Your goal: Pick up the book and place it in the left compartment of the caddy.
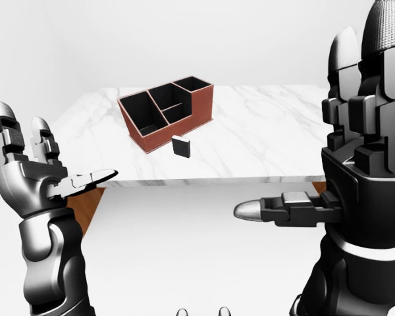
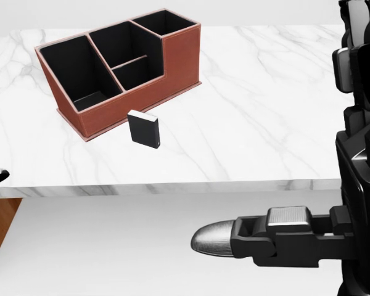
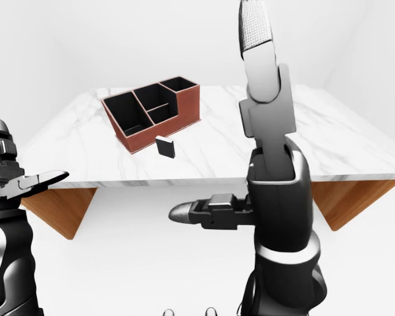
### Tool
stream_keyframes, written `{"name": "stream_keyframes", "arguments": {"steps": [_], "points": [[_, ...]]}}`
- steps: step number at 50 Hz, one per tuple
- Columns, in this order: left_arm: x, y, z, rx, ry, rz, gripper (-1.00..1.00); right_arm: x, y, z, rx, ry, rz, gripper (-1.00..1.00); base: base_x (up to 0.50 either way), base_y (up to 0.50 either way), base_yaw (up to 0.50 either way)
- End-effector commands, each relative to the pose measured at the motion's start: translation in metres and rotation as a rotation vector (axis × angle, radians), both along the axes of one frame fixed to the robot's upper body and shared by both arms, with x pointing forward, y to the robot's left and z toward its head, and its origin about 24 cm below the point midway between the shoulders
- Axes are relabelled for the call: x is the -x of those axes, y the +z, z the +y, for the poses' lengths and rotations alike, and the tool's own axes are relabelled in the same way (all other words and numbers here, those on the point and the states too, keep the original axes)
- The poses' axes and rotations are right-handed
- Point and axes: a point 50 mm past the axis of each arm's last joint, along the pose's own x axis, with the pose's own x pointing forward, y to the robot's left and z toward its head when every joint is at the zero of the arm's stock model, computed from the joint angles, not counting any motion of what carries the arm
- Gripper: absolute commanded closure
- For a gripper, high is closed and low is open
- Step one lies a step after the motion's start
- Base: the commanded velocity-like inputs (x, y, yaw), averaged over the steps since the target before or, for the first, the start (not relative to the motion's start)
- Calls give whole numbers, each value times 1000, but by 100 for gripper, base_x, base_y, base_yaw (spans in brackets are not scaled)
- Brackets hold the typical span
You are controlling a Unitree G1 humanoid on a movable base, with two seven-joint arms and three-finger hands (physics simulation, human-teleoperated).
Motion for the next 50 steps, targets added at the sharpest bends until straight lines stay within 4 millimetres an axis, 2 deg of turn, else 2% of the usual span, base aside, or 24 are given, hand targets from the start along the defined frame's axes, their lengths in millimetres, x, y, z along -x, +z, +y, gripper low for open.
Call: {"name": "stream_keyframes", "arguments": {"steps": [1, 40, 44, 46, 50], "points": [[1, 2, 3, 5, 14, -6, -100, 4, 5, 5, 115, -107, 33, -100, 0, 50, 0], [7, 8, 6, 10, 20, -40, -100, 4, 5, 8, 126, -110, 45, -100, 0, 50, 0], [8, 10, 5, 5, 21, -51, -100, 4, 5, 4, 72, -93, 32, -100, 0, 0, 0], [6, 6, 5, 4, 18, -30, -100, 4, 4, 5, 83, -80, 31, -100, 0, 0, 0], [9, 12, 5, 3, 21, -57, -100, 5, 4, 8, 83, -39, 39, -100, 11, 0, 0]]}}
